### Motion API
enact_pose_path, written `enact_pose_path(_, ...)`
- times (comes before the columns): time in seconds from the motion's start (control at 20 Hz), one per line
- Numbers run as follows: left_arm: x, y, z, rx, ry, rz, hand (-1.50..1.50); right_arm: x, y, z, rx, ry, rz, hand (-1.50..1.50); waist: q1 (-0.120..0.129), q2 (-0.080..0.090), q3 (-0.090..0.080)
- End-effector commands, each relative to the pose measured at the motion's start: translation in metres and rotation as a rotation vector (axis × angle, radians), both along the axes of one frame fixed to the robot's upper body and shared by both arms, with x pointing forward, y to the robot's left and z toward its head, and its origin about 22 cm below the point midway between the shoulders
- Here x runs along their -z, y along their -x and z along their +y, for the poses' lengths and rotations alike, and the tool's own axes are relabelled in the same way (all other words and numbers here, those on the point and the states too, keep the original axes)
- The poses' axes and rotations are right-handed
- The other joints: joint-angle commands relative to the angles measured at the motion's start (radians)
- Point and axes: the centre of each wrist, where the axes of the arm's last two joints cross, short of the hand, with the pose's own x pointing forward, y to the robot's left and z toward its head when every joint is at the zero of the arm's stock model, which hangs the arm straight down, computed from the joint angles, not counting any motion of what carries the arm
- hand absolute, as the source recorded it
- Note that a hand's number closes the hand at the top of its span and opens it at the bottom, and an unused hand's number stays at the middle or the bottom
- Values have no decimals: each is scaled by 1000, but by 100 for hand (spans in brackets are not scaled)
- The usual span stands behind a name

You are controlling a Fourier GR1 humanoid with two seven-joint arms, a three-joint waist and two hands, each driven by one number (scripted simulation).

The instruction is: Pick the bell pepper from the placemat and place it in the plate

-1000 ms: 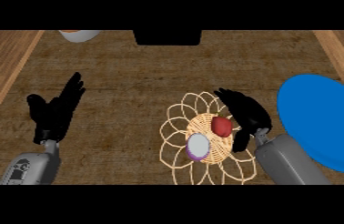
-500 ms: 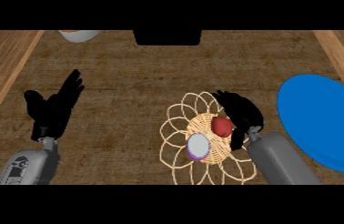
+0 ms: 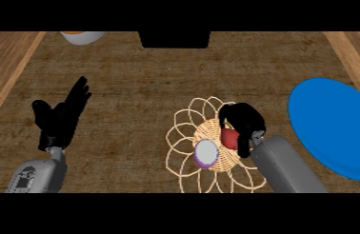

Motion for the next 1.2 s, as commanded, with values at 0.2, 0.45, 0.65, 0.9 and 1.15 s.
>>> enact_pose_path(0.2, -7, 13, -17, -3, 0, 16, 0, 1, 26, 9, -5, -66, -97, 150, -2, 5, 9)
enact_pose_path(0.45, -3, 7, 0, 7, -9, 1, 0, -7, -14, 11, 498, -262, -145, 150, 8, 12, 10)
enact_pose_path(0.65, 0, 7, 0, 2, -16, 5, 0, -40, -32, 23, 664, -251, -374, 150, 8, 9, 9)
enact_pose_path(0.9, -8, 0, 10, -19, 8, 0, 0, -71, -33, 24, 746, -250, -775, 150, -7, 4, 8)
enact_pose_path(1.15, 0, 7, 15, -26, -7, 5, 0, -87, -30, 2, 902, -162, -987, 150, -8, 3, 8)
